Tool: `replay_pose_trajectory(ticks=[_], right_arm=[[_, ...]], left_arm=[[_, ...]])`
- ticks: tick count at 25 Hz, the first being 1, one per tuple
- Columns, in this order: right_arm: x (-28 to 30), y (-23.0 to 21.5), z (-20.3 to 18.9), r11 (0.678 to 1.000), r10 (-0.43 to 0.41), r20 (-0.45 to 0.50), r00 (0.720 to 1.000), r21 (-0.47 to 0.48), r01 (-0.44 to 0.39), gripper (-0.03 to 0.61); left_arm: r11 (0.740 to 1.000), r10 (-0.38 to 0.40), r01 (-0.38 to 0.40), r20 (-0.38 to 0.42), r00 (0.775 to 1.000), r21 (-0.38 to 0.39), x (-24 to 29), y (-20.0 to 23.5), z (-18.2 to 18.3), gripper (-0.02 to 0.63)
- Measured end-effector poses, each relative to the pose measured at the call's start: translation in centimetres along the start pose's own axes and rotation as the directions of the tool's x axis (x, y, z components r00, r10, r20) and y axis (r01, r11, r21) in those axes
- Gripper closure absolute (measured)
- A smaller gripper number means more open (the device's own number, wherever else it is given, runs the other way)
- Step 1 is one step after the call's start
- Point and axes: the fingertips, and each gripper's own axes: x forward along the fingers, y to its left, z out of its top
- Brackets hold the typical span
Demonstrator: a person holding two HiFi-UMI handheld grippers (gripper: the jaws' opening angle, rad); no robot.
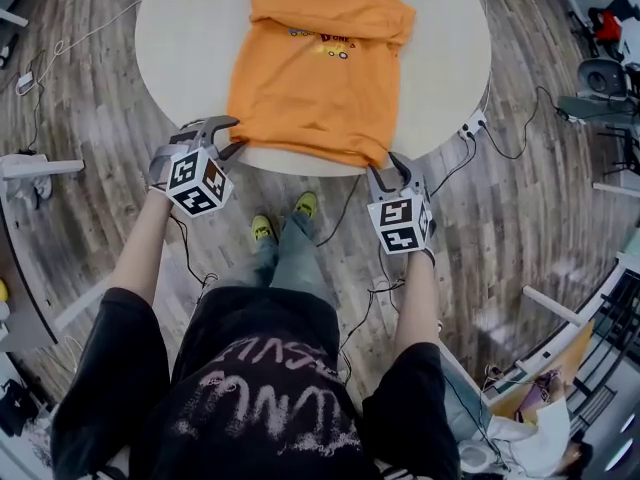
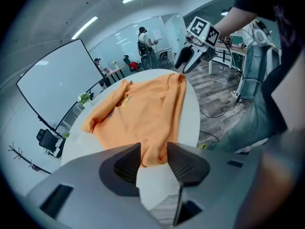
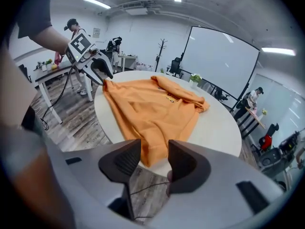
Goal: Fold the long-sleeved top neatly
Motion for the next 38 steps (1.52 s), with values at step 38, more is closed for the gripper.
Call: replay_pose_trajectory(ticks=[38], right_arm=[[-7.7, 4.0, -2.9, 0.999, -0.03, 0.013, 0.999, -0.026, 0.03, 0.543]], left_arm=[[0.998, 0.069, -0.069, 0.013, 0.998, 0.011, -6.9, -3.8, -2.1, 0.58]])
